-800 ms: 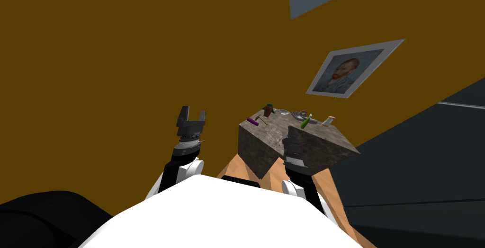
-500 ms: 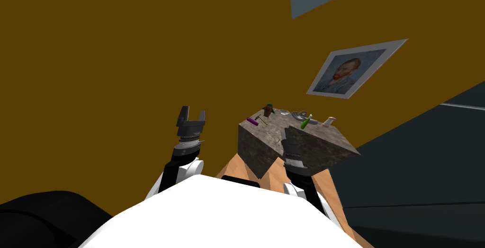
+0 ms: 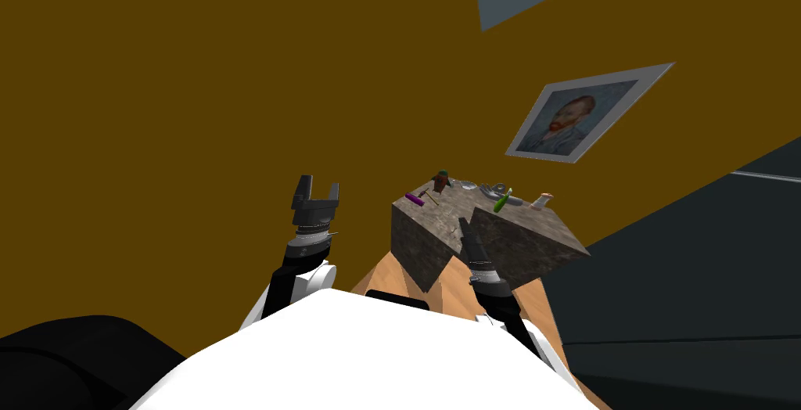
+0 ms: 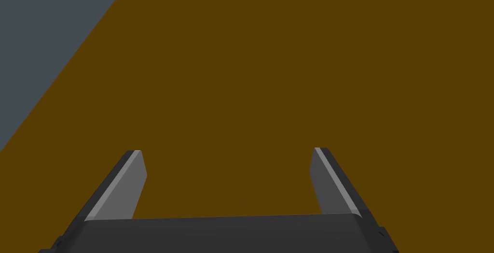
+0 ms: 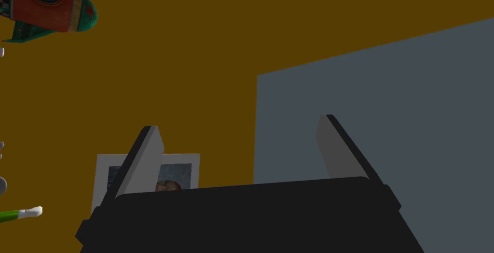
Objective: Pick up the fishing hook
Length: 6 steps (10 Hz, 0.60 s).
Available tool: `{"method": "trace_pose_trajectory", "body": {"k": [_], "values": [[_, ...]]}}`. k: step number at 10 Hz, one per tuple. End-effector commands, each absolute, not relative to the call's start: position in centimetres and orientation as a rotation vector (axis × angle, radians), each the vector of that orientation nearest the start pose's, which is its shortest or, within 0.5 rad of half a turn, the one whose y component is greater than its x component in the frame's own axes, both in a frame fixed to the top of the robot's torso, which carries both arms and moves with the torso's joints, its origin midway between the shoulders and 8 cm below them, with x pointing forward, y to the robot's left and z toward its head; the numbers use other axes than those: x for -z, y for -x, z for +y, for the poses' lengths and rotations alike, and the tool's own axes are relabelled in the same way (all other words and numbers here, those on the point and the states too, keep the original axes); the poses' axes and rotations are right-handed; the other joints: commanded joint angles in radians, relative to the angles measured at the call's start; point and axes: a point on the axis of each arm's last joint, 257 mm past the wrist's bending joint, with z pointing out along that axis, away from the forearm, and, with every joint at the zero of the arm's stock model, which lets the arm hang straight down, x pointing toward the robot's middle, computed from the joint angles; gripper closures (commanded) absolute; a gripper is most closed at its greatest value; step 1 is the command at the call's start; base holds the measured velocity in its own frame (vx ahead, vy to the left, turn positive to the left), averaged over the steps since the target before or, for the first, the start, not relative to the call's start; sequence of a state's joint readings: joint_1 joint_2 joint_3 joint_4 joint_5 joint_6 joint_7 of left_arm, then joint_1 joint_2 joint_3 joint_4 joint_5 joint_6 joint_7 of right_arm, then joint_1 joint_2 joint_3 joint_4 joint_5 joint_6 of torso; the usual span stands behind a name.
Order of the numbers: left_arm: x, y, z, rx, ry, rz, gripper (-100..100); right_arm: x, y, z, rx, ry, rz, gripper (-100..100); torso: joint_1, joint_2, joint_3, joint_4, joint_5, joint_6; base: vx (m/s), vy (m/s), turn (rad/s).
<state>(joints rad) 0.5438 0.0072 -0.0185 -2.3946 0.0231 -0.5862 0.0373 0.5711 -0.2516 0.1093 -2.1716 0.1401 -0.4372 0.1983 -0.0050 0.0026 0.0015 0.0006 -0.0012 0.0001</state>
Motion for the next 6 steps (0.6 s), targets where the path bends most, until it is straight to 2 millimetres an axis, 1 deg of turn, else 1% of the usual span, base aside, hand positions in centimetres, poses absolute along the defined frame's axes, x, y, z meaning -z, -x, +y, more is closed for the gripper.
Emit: {"method": "trace_pose_trajectory", "body": {"k": [1, 2, 3, 4, 5, 6], "values": [[-7.5, -30.1, 27.2, 1.391, 0.549, 0.483, 0, 9.3, -35.9, -21.4, -1.034, -0.394, 1.176, -100, 0.0, 0.0, 0.0, 0.0, 0.0, 0.0, -0.072, -0.084, 0.075], [-7.5, -30.1, 27.2, 1.391, 0.548, 0.483, 0, 9.4, -35.9, -21.3, -1.032, -0.375, 1.191, -100, -0.001, 0.002, 0.001, 0.0, 0.0, 0.0, -0.053, -0.074, 0.019], [-7.5, -30.1, 27.2, 1.391, 0.549, 0.483, 0, 10.5, -35.5, -20.7, -1.018, -0.33, 1.236, -100, 0.0, 0.001, 0.001, 0.0, 0.0, 0.0, -0.042, -0.08, 0.03], [-7.5, -30.1, 27.2, 1.391, 0.548, 0.483, 0, 10.6, -35.4, -20.6, -1.017, -0.318, 1.246, -100, -0.001, 0.001, 0.0, 0.0, 0.0, 0.0, -0.034, -0.07, 0.019], [-7.5, -30.1, 27.2, 1.391, 0.549, 0.483, 0, 11.8, -34.9, -20.0, -1.002, -0.27, 1.293, -100, 0.0, 0.0, 0.0, 0.0, 0.0, 0.0, -0.049, -0.082, 0.032], [-7.5, -30.1, 27.2, 1.391, 0.548, 0.483, 0, 11.9, -34.8, -20.0, -1.001, -0.258, 1.303, -100, -0.001, 0.001, 0.0, 0.0, 0.0, 0.0, -0.047, -0.069, 0.033]]}}
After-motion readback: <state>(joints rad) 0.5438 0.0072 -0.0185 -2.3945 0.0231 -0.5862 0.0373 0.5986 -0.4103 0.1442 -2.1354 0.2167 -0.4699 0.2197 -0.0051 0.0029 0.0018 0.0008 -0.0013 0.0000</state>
